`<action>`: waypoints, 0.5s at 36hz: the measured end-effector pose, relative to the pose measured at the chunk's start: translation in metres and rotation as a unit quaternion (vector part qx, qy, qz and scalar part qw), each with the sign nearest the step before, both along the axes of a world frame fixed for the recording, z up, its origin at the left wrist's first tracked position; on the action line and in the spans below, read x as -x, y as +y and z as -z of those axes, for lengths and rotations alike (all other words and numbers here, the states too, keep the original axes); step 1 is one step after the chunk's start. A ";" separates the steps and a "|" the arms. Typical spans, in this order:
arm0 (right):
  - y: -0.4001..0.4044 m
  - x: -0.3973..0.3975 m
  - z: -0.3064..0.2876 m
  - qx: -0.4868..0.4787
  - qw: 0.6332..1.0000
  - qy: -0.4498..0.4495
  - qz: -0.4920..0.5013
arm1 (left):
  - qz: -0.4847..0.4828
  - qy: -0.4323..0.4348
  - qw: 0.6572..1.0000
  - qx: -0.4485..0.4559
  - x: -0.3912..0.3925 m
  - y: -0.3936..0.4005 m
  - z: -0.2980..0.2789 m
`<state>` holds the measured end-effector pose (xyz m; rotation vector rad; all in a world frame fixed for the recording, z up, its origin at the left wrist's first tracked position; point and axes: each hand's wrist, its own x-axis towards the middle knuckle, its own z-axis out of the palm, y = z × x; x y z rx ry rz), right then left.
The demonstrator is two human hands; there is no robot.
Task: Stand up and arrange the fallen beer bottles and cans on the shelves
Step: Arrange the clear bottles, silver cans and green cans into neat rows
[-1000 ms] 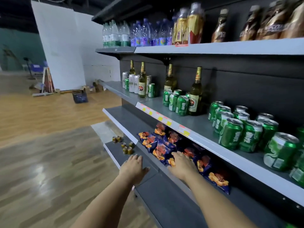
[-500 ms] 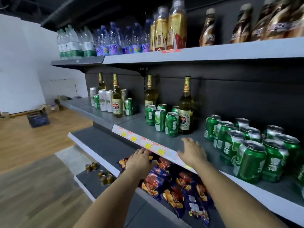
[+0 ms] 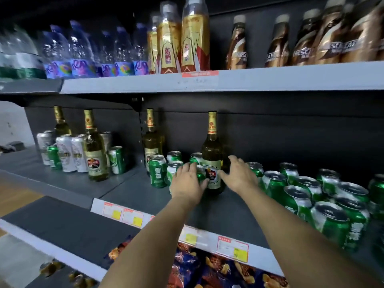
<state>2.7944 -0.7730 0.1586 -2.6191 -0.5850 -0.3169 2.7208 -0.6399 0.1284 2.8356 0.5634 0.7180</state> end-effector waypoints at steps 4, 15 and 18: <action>0.021 -0.007 -0.023 -0.001 0.999 -0.011 0.041 | 0.020 0.025 0.999 0.007 -0.021 0.016 -0.018; 0.068 -0.028 -0.036 -0.052 0.990 0.081 0.100 | 0.060 0.085 0.990 0.094 -0.067 0.029 -0.039; 0.075 -0.034 -0.035 -0.068 0.988 0.099 0.101 | 0.065 0.080 0.988 0.113 -0.075 0.030 -0.039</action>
